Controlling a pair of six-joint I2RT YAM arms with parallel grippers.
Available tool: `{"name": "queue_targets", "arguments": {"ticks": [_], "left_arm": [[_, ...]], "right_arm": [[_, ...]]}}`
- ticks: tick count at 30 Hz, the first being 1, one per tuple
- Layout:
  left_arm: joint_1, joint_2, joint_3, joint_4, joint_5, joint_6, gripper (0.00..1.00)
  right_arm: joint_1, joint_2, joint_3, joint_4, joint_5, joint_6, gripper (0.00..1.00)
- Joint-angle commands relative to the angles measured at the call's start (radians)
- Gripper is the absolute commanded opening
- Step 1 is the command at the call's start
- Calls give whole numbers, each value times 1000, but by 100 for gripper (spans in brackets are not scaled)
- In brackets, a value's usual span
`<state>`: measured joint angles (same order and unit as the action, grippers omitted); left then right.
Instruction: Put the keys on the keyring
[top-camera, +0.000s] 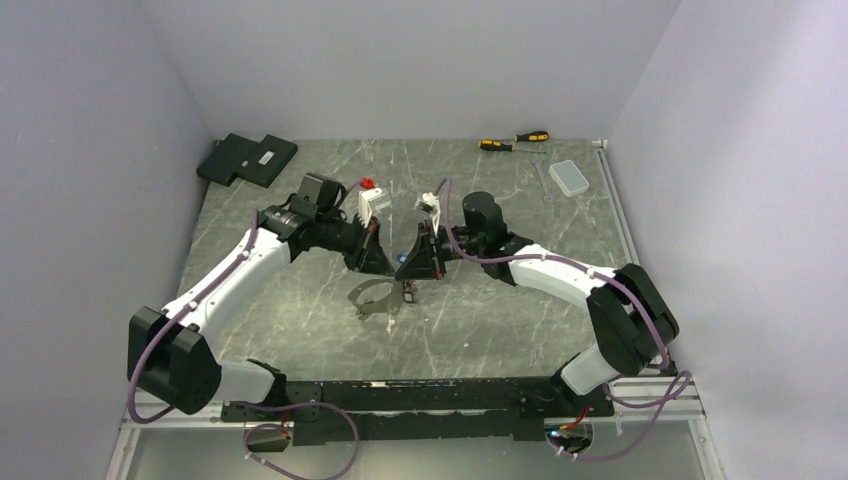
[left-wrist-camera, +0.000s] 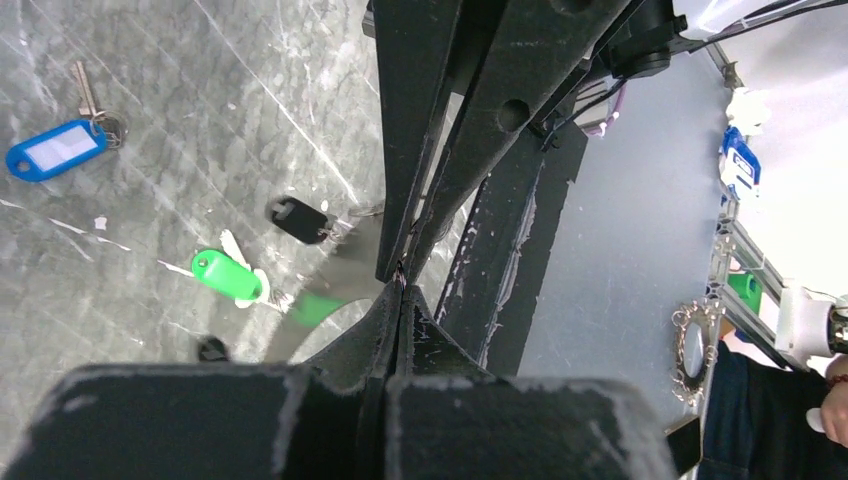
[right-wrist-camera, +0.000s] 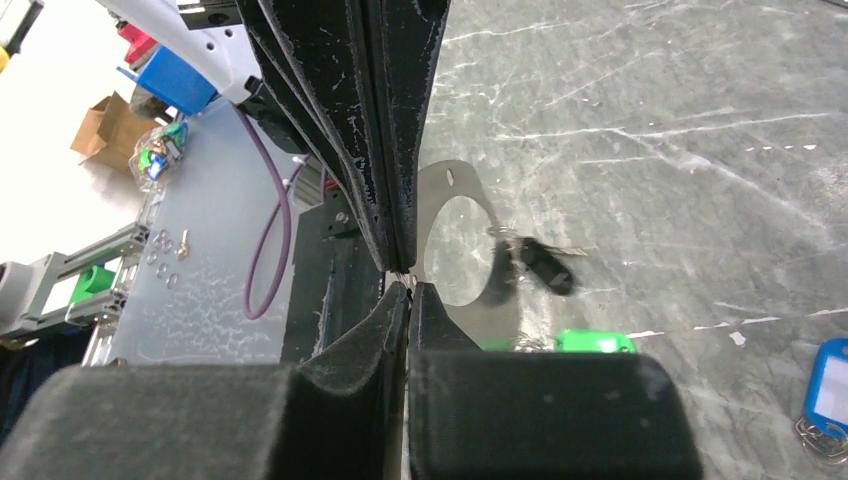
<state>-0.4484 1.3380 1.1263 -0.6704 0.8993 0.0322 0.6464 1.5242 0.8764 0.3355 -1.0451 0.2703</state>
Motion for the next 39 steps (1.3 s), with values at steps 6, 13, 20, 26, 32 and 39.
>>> {"name": "queue_targets", "arguments": {"ticks": [6,13,20,26,32,39], "left_arm": [[-1,-94,-48,76,-31,-4,0],[-11,-148,-102,125,-74,7,28],[-62,-365,-266,323,-369,81,98],[-68,-496,-368,416,-386,313,90],[-78,-642,-508,478,-260,773,73],[-86,-670,-503,422,-199,1101,54]], "right_arm": [[7,-45,92,-78,79,-92,0],[15,-59,152,-175,140,-111,0],[14,-42,202,-197,223,102,0],[15,-27,240,-274,285,285,0],[11,-46,245,-262,279,409,0],[7,6,254,-219,154,539,0]]}}
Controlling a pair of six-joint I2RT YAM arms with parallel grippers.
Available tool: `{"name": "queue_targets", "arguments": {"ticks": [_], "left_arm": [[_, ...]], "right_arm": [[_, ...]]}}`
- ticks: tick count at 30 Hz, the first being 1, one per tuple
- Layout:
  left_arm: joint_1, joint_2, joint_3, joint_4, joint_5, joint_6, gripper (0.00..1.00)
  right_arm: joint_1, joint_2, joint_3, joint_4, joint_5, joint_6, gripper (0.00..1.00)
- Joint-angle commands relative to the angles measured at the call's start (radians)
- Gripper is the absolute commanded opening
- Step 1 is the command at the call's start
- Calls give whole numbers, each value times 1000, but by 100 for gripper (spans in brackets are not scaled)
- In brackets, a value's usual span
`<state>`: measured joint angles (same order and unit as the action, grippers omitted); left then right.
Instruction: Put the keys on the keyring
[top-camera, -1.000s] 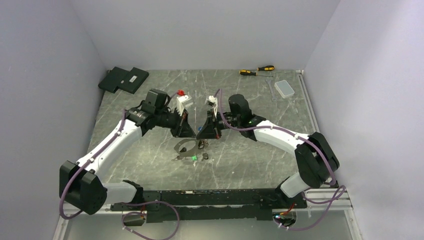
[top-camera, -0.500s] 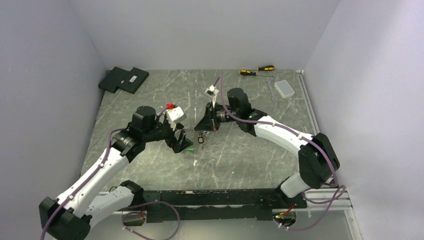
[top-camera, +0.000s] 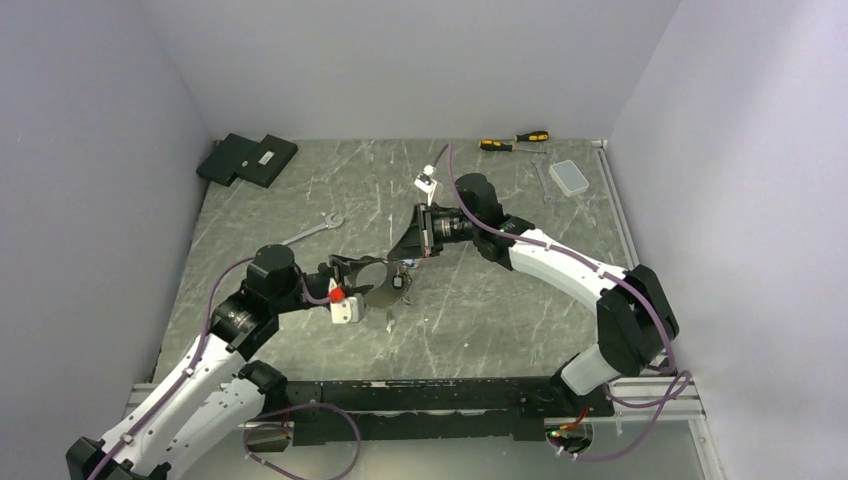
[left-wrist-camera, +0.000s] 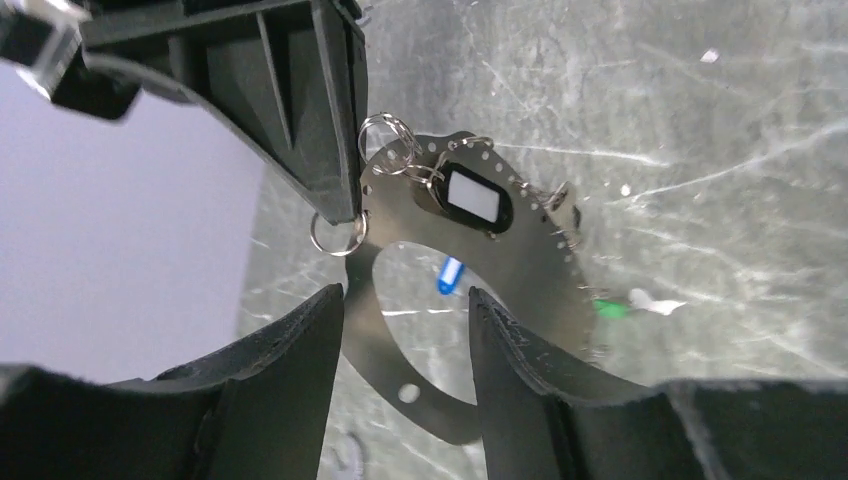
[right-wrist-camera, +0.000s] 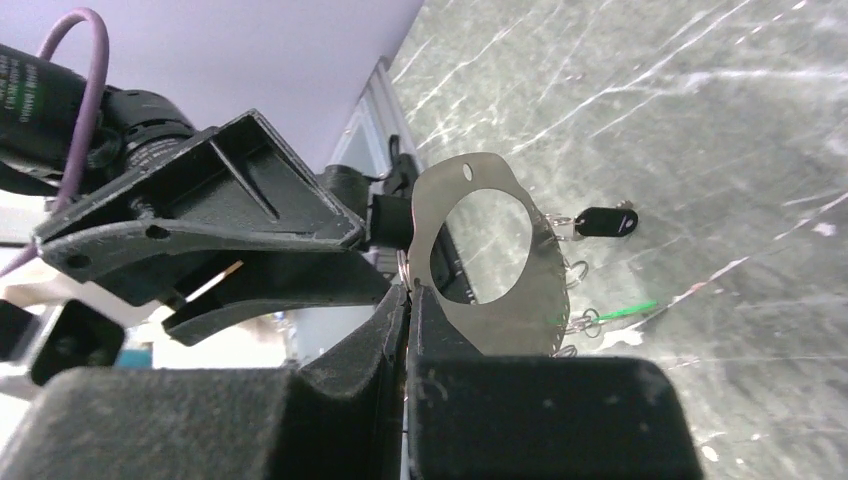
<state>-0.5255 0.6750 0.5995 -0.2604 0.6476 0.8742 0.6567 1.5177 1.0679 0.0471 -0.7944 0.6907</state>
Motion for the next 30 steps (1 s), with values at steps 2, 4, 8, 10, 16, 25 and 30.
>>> {"name": "queue_targets", "arguments": {"ticks": [2,4,8,10,16,25,30], "left_arm": [[-19,-6,29,0,25,303,52],[-30,2,43,-33,2,357,49],[-44,15,89,-98,-24,434,47],[-48,28,119,-139,-28,476,47],[-65,43,174,-196,-57,558,43],[-83,86,251,-295,-95,633,42],[-98,102,220,-232,-64,623,40]], "right_arm": [[-4,21,60,93,-134,146,0],[-7,21,54,128,-157,170,0],[-8,33,100,30,-191,104,0],[-12,42,123,-17,-226,69,0],[-14,86,194,-205,-296,-50,0],[-16,102,225,-294,-335,-127,0],[-16,105,225,-277,-371,-114,0]]}}
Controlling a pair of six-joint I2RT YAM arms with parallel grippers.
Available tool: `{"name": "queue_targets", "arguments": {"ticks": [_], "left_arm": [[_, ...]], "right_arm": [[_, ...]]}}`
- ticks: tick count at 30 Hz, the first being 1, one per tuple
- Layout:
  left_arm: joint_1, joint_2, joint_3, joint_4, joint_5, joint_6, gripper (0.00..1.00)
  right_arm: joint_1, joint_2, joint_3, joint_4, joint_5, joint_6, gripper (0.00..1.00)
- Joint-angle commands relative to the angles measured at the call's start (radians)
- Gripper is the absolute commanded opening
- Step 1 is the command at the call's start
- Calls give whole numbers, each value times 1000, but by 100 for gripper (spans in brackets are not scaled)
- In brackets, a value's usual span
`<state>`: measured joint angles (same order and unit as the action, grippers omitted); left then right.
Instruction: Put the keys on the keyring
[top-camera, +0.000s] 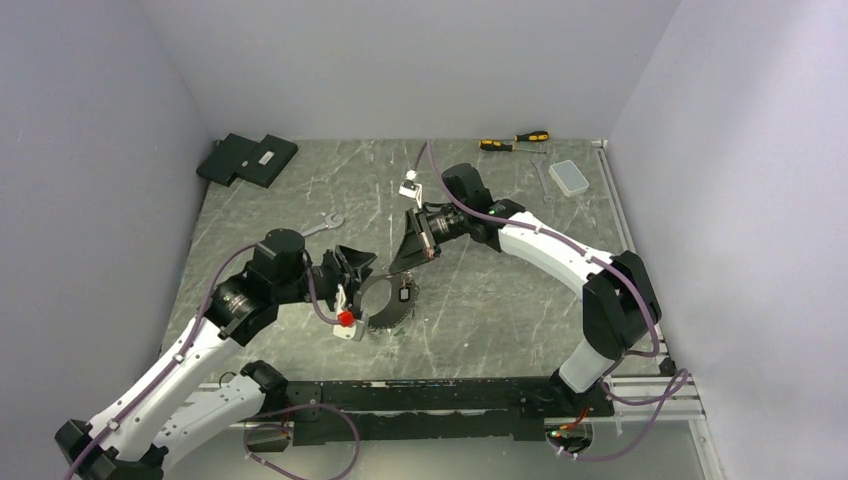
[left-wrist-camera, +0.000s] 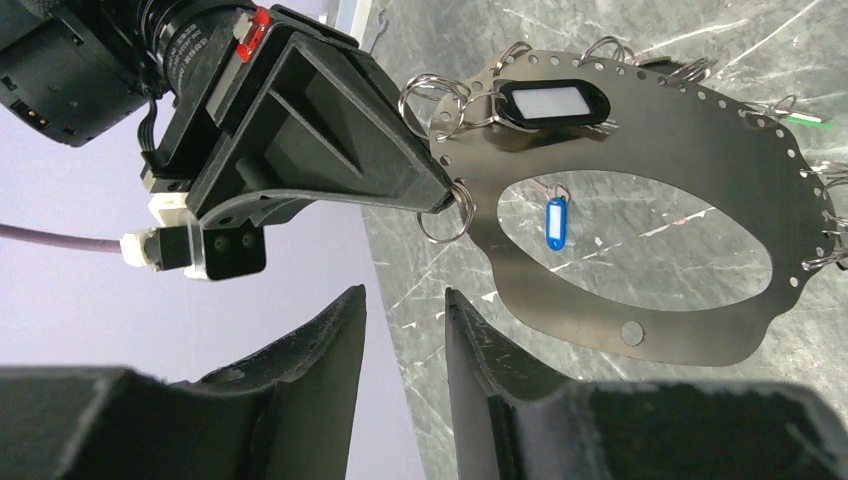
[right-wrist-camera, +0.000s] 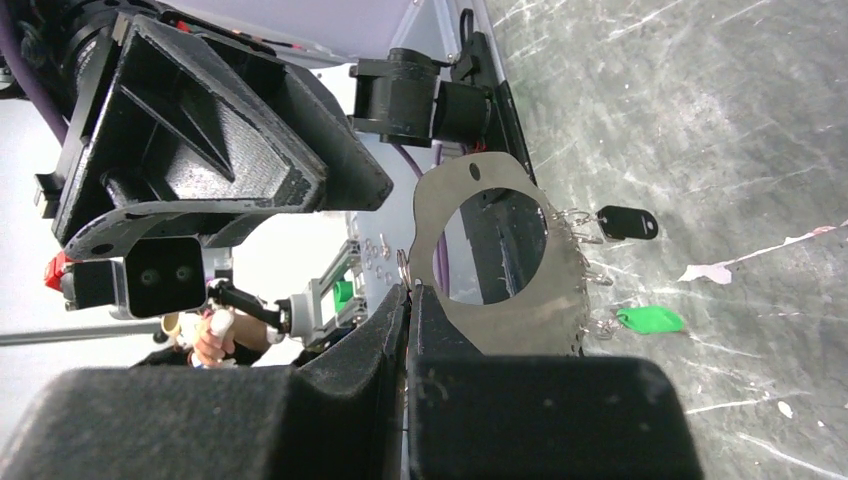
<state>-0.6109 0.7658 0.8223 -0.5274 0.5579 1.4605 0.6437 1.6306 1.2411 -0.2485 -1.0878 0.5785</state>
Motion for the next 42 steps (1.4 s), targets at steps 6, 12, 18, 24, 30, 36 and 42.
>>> {"name": "queue_targets", "arguments": {"ticks": [6,12,18,24,30,36,42], "left_arm": [[-37,35,-20,68,46,33,40],[-66,39,-52,120,56,16,38],[-76,33,-73,155,62,2,30],[-79,16,-95,193,87,-35,22],[-79,7,-103,189,91,-55,0],[-80,1,-123,202,101,-77,0],[-81,-9,-134,205,90,-98,0]], "right_arm": [[-3,-9,12,143,-134,100,0],[-3,-5,-7,220,-149,165,0],[-3,1,-28,320,-171,240,0],[-4,10,-56,424,-180,323,0],[-15,6,-81,550,-179,428,0],[-19,7,-81,605,-185,473,2],[-33,-4,-93,682,-178,526,26]]}}
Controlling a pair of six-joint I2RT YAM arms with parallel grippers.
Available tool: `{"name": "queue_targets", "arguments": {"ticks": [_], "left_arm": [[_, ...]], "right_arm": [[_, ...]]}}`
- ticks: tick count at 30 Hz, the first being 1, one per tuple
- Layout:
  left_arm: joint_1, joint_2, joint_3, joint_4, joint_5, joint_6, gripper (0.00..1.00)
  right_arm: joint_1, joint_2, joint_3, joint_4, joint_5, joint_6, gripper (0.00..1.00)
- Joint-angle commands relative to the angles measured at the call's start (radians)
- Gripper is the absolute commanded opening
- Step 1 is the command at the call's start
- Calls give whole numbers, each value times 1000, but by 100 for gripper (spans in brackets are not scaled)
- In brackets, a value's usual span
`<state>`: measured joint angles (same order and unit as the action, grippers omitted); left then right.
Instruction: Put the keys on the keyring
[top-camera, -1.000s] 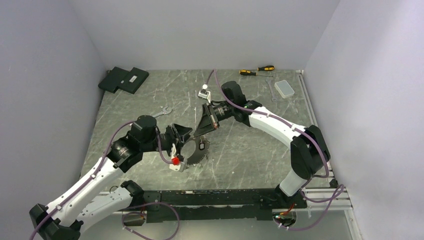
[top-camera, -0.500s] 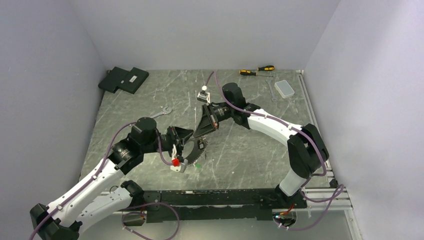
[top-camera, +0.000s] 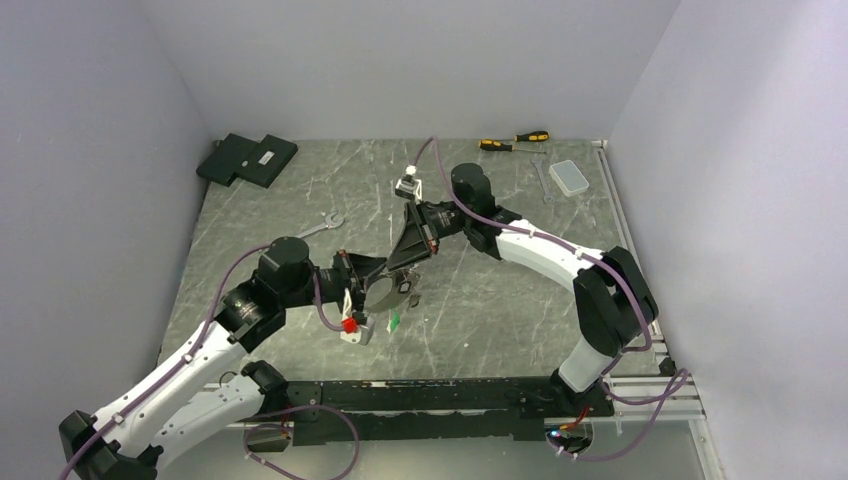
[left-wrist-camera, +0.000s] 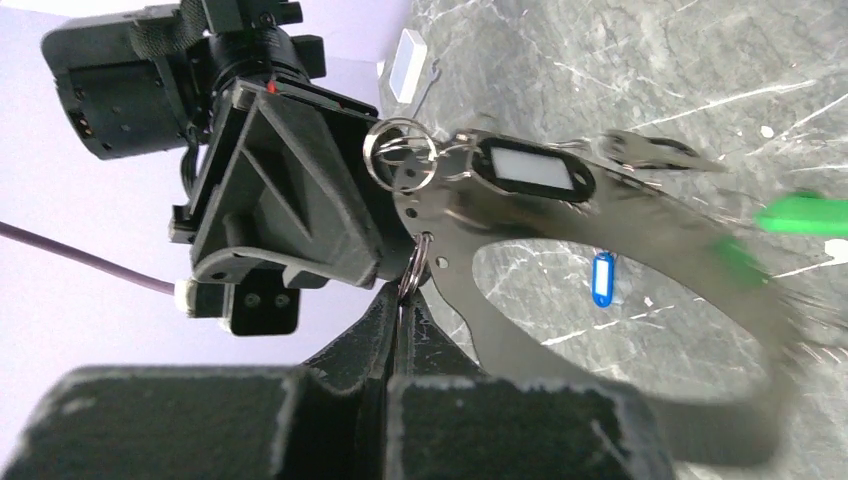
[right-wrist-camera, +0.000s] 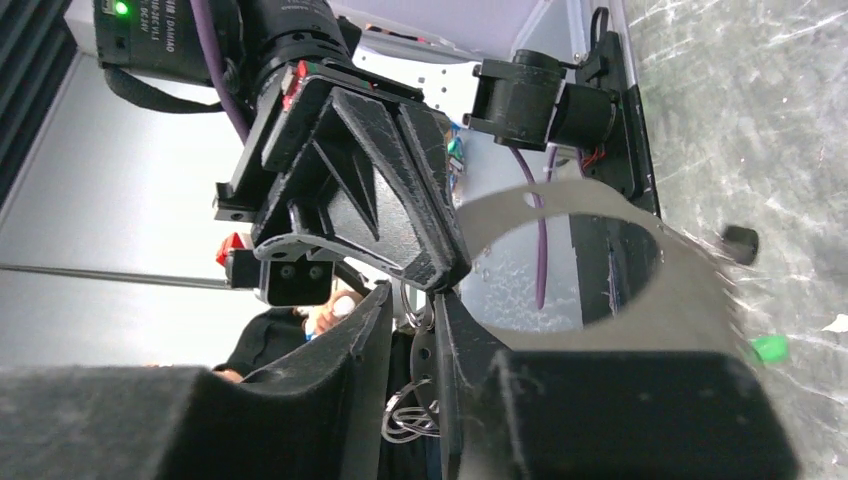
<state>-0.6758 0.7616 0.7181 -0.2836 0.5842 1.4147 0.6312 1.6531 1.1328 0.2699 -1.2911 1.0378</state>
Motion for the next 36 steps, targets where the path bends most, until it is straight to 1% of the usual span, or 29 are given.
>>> {"name": "queue_targets", "arguments": {"ticks": [1,5,7,9,10,12,14,15,16,18,21,24,27,28,29,31,32,33,34,35,36], "left_arm": [[-15,-6,-34,-39,60,-57,0],[-16,-6,-40,-47,48,-81,0],[-15,-3,-46,-33,46,-122,0],[-16,2,-52,-18,45,-163,0],[-15,11,-51,-9,46,-195,0],[-16,23,-45,29,41,-295,0],[-16,34,-30,36,40,-354,0],[-15,38,-27,33,41,-367,0],[-16,41,-28,33,39,-386,0],[-16,46,-34,53,26,-445,0],[-15,54,-39,93,3,-567,0],[-15,63,-36,115,2,-653,0],[-15,68,-13,96,-73,-734,0],[-15,70,-5,100,-126,-796,3],[-15,72,3,108,-179,-876,9],[-14,81,24,80,-244,-985,29],[-14,87,29,60,-249,-1011,37],[-14,92,27,54,-252,-1044,48],[-14,96,17,65,-255,-1109,59],[-14,102,7,83,-262,-1178,62],[-15,107,-1,101,-269,-1257,63]], "right_arm": [[-26,-30,14,168,27,70,31],[-53,-47,6,193,36,84,36],[-67,-56,4,200,37,83,39],[-81,-71,4,179,42,49,44],[-89,-81,8,147,48,7,48],[-95,-110,26,38,71,-149,54],[-96,-142,50,-111,117,-313,57],[-96,-153,58,-163,139,-379,58],[-97,-162,55,-186,151,-411,58],[-99,-187,32,-188,169,-453,59],[-92,-242,-22,-216,221,-596,59],[-87,-309,-129,-142,298,-697,59],[-84,-349,-212,-81,394,-739,59],[-83,-352,-226,-80,433,-743,59],[-76,-349,-237,-93,480,-752,59],[-50,-330,-229,-175,609,-813,59],[-32,-312,-215,-232,663,-854,59],[-16,-300,-209,-275,708,-892,58],[-5,-294,-215,-292,755,-913,58],[2,-291,-230,-287,783,-921,58],[5,-295,-249,-276,804,-919,58]]}}
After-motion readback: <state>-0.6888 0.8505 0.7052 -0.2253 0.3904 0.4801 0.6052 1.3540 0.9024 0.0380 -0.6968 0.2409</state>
